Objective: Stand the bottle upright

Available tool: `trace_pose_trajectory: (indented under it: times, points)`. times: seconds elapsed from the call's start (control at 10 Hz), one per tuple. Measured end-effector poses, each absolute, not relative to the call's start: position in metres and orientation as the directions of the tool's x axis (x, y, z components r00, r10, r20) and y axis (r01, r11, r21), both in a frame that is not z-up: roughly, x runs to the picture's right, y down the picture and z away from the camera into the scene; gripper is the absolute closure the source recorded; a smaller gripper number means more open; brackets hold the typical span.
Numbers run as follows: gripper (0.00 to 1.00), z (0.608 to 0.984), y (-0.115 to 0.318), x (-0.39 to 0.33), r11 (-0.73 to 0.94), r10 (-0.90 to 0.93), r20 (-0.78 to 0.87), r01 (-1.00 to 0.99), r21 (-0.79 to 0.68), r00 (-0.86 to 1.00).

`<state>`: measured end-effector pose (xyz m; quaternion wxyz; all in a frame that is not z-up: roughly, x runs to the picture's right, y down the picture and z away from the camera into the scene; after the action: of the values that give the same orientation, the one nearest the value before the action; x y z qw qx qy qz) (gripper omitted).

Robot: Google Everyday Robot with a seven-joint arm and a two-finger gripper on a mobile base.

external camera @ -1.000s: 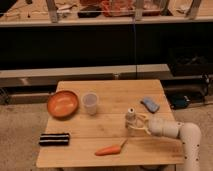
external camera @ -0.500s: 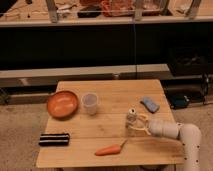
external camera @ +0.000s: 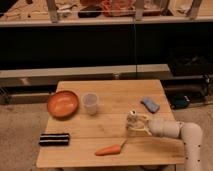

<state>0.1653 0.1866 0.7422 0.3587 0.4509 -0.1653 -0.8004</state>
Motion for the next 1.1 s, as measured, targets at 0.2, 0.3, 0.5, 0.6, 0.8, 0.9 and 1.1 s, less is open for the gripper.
trace_pose_trajectory:
  times: [0.2,0.3,0.5,0.6,0.8,0.9,1.1]
  points:
    - [0.20,0.737,0.186,0.168,-0.690,-0.722,-0.598,0.428,0.584,-0.348]
    - [0.20,0.736,0.186,0.167,-0.691,-0.721,-0.598,0.428,0.583,-0.350]
    - [0.20,0.736,0.186,0.168,-0.688,-0.723,-0.604,0.429,0.585,-0.335]
    - [0.20,0.735,0.186,0.169,-0.689,-0.721,-0.614,0.431,0.583,-0.321]
    - [0.20,0.734,0.186,0.172,-0.688,-0.720,-0.623,0.438,0.579,-0.307]
    - [0.20,0.733,0.185,0.175,-0.690,-0.717,-0.626,0.442,0.573,-0.307]
    - [0.20,0.731,0.184,0.177,-0.694,-0.713,-0.626,0.447,0.565,-0.316]
